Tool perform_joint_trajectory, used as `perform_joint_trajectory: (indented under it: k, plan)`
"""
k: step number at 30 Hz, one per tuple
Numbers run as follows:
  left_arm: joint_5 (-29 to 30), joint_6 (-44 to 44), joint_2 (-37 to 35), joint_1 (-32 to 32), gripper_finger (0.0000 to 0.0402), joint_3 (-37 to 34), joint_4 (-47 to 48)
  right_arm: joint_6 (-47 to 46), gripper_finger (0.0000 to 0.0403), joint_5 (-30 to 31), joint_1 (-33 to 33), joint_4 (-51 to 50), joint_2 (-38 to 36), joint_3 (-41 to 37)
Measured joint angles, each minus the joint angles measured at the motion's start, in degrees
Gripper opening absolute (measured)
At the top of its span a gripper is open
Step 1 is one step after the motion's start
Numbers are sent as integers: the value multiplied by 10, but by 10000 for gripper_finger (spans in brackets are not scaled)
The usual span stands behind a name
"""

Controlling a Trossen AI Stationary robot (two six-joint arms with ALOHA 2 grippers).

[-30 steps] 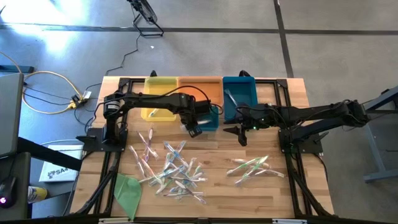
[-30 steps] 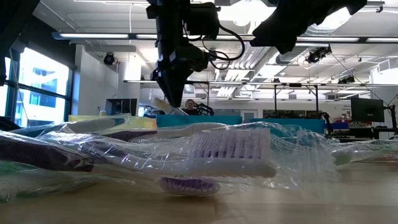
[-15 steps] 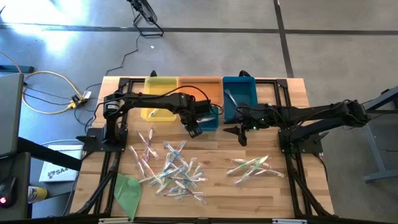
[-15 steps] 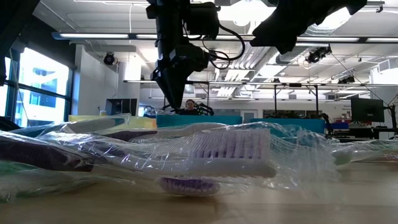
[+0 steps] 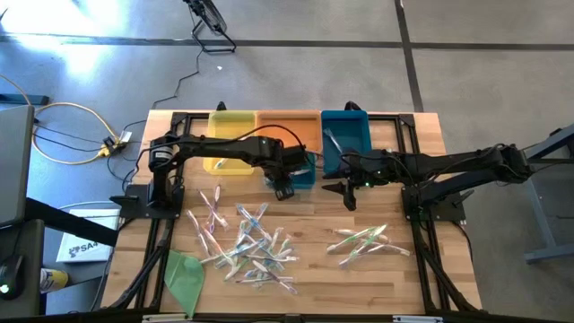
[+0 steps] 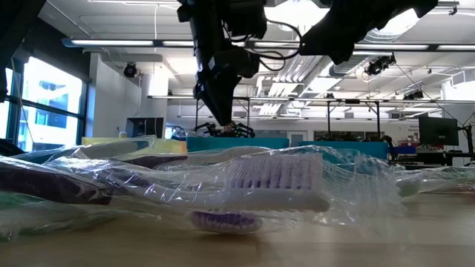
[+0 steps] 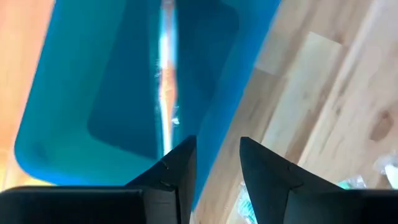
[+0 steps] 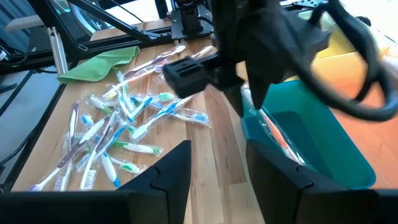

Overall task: Pick & Place Toothbrushes
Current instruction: Put the green toothbrush into the orange bin

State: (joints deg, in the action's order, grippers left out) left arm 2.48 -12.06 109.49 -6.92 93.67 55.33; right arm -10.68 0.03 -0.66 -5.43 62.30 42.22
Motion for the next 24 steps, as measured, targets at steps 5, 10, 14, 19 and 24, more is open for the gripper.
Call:
perform_joint_trajectory:
  k: [5,10,14,19,24]
  plan:
    - [56,18,0,30,120,43,42,0,146,-2,0,-7,0,0]
    - [159,57,-1,63,120,118,72,-2,146,-2,0,-23,0,0]
    - [165,90,-1,80,120,181,77,-2,146,-2,0,-29,0,0]
    - [192,143,-1,102,120,236,77,-2,146,-6,0,-44,0,0]
    - [206,171,-1,116,120,248,79,-16,146,-37,0,-52,0,0]
